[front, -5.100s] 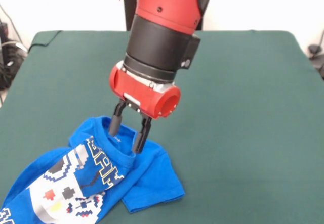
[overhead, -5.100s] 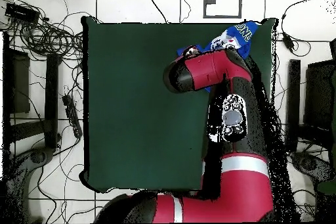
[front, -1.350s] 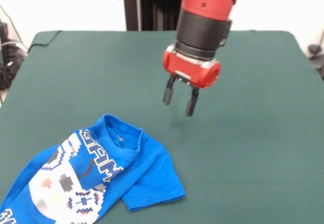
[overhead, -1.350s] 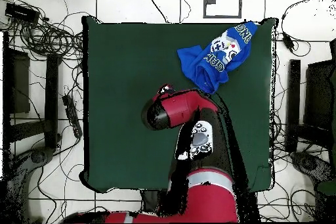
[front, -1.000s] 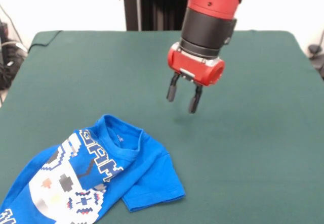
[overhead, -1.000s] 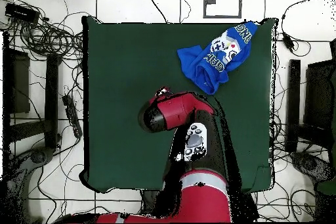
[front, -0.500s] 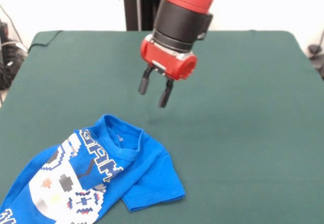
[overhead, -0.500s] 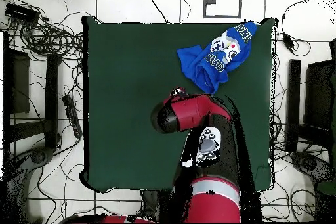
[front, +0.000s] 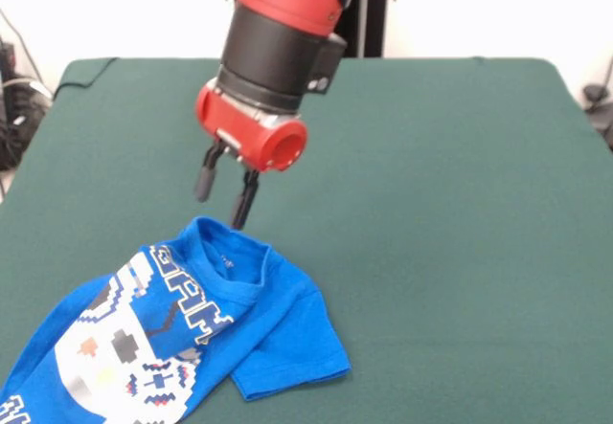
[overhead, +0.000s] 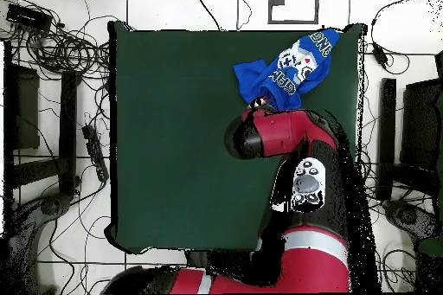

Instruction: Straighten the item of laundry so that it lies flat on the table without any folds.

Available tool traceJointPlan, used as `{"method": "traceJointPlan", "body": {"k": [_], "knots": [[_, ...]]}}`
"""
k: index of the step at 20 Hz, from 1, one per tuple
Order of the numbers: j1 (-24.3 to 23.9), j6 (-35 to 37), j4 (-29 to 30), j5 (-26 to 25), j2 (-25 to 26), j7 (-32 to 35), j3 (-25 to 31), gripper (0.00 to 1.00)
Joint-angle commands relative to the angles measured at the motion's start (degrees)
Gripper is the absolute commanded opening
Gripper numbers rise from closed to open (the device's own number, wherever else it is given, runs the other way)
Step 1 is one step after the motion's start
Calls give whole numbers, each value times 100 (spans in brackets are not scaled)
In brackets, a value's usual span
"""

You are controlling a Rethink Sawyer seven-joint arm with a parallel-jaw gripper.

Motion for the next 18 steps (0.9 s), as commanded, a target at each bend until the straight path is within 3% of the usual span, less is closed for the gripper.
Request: {"method": "traceJointPlan", "body": {"k": [1,9,18], "knots": [[270,254,-683,-5,1023,114,123,100],[522,-68,-1012,68,1584,615,-331,100],[480,-412,-933,147,1796,542,-385,100]]}}
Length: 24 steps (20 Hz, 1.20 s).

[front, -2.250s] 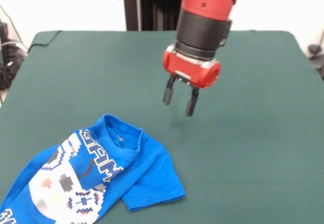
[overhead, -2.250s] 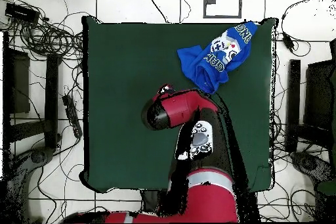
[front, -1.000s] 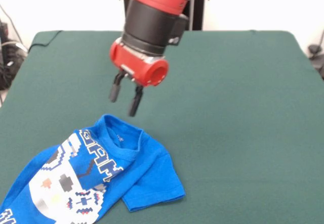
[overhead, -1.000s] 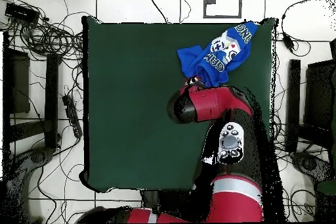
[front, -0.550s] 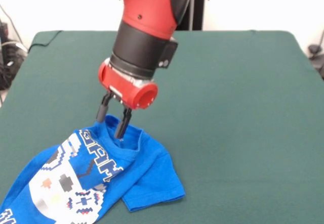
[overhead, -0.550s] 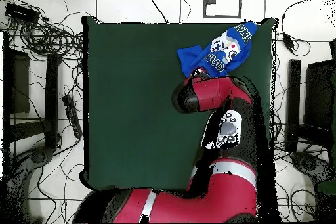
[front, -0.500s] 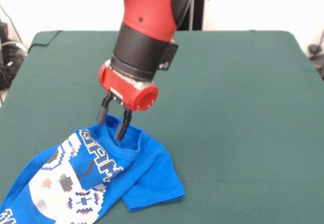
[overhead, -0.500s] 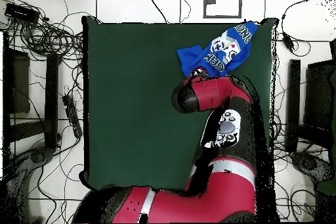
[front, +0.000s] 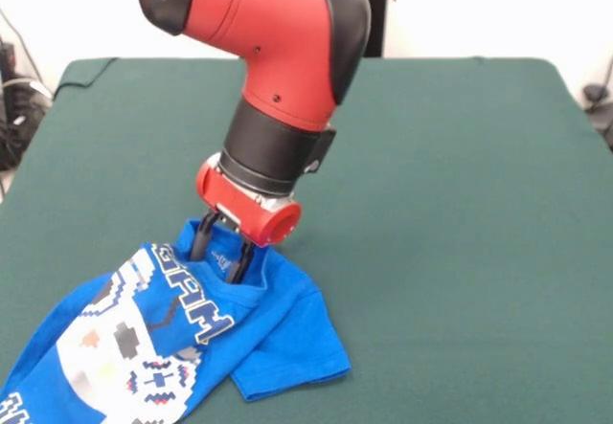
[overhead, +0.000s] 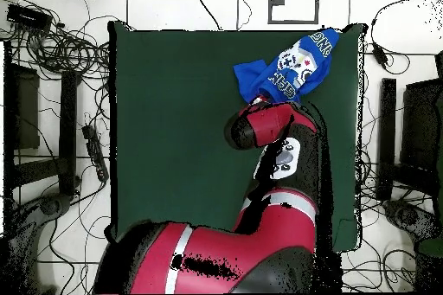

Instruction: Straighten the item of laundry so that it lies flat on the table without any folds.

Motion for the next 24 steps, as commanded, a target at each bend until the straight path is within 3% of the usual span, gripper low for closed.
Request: {"method": "traceJointPlan", "body": {"k": [1,10,15,24], "knots": [[171,-335,99,145,537,557,90,100],[144,-718,374,259,708,561,160,100],[-116,-743,743,249,537,235,657,100],[-134,-616,1386,427,123,257,864,100]]}}
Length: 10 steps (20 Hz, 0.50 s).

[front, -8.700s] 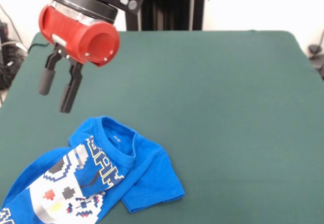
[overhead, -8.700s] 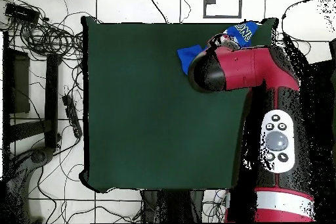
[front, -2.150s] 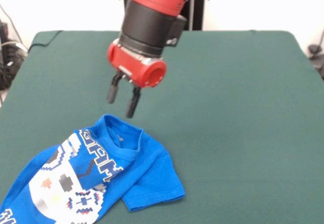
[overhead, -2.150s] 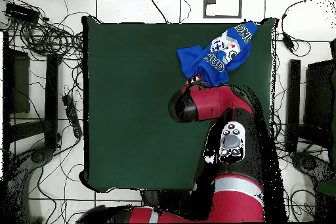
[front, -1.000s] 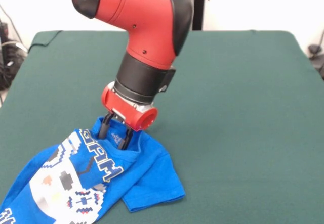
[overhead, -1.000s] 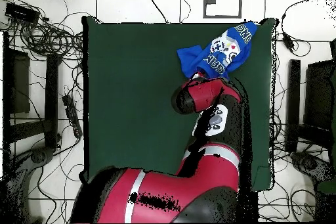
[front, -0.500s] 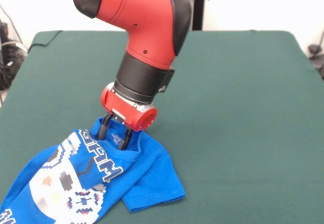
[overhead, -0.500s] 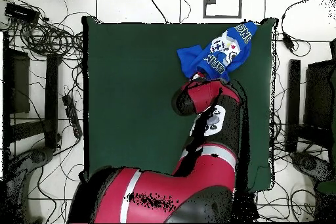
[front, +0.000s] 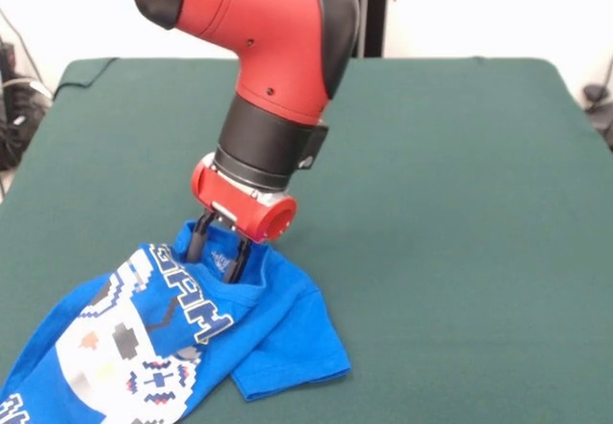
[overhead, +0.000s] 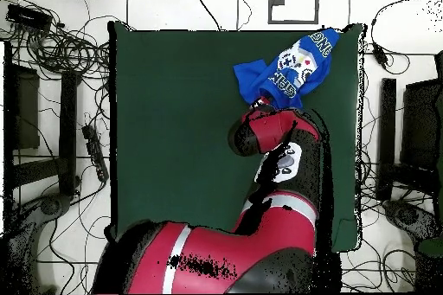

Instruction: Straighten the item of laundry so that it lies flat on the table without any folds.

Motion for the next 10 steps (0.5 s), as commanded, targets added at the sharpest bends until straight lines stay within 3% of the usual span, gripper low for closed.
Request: {"method": "traceJointPlan", "body": {"k": [1,10], "knots": [[-60,15,1185,394,97,347,953,100],[580,49,1362,804,49,870,392,100]]}}
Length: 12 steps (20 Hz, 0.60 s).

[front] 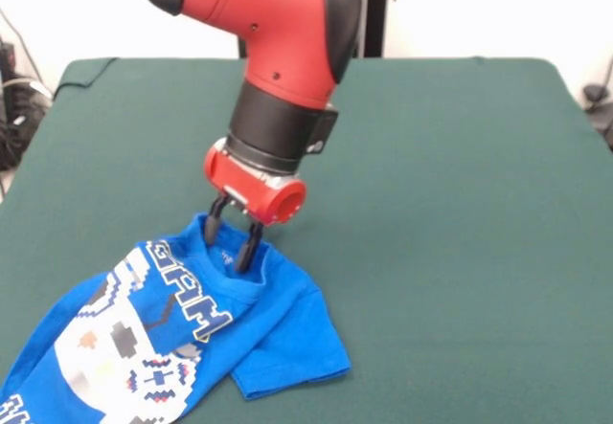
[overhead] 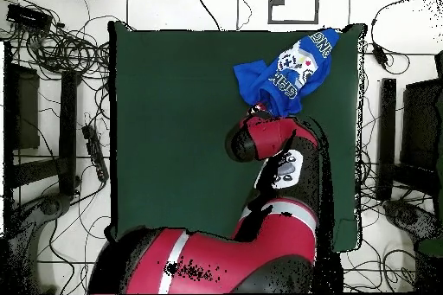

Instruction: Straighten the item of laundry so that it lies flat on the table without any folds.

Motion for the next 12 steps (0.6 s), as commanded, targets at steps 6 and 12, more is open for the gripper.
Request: {"method": "traceJointPlan", "body": {"k": [6,12], "knots": [[557,-192,1063,787,303,954,513,100],[587,-331,1163,1033,352,921,629,100]]}}
